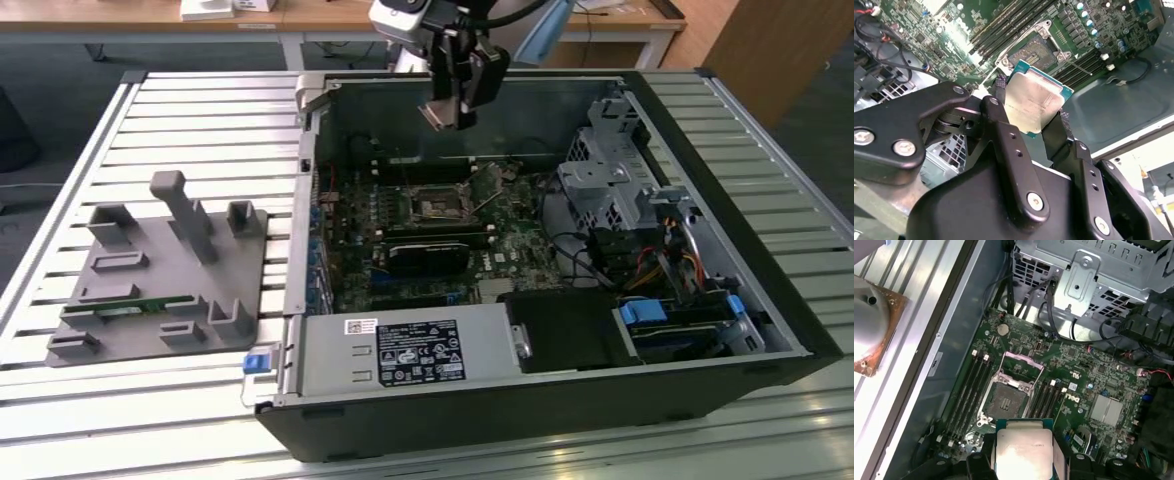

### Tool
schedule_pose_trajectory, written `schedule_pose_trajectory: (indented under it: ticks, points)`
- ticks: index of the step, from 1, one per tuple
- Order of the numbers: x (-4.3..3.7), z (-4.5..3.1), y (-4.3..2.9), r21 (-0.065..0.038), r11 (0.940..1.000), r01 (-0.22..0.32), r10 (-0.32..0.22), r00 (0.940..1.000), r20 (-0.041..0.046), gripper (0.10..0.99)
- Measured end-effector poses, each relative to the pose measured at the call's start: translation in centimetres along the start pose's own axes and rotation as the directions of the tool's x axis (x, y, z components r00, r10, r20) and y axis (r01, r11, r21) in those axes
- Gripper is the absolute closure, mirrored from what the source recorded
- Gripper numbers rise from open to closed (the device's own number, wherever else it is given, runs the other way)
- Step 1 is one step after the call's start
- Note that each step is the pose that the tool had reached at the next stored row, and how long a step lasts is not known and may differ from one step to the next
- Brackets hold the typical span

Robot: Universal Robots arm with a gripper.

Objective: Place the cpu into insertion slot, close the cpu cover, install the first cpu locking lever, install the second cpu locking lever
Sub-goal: 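Place the cpu into insertion slot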

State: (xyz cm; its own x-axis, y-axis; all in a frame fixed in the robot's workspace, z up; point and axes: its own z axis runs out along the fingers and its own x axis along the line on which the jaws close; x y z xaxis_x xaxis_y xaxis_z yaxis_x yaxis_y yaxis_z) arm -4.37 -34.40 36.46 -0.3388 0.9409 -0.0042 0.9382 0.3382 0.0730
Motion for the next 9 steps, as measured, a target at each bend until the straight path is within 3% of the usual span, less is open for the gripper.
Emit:
schedule_pose_trajectory:
  ticks: [9]
  points:
    - [0.01,0.11,0.00,0.002,0.9965,-0.083,0.083,0.9965,0.0115,0.545]
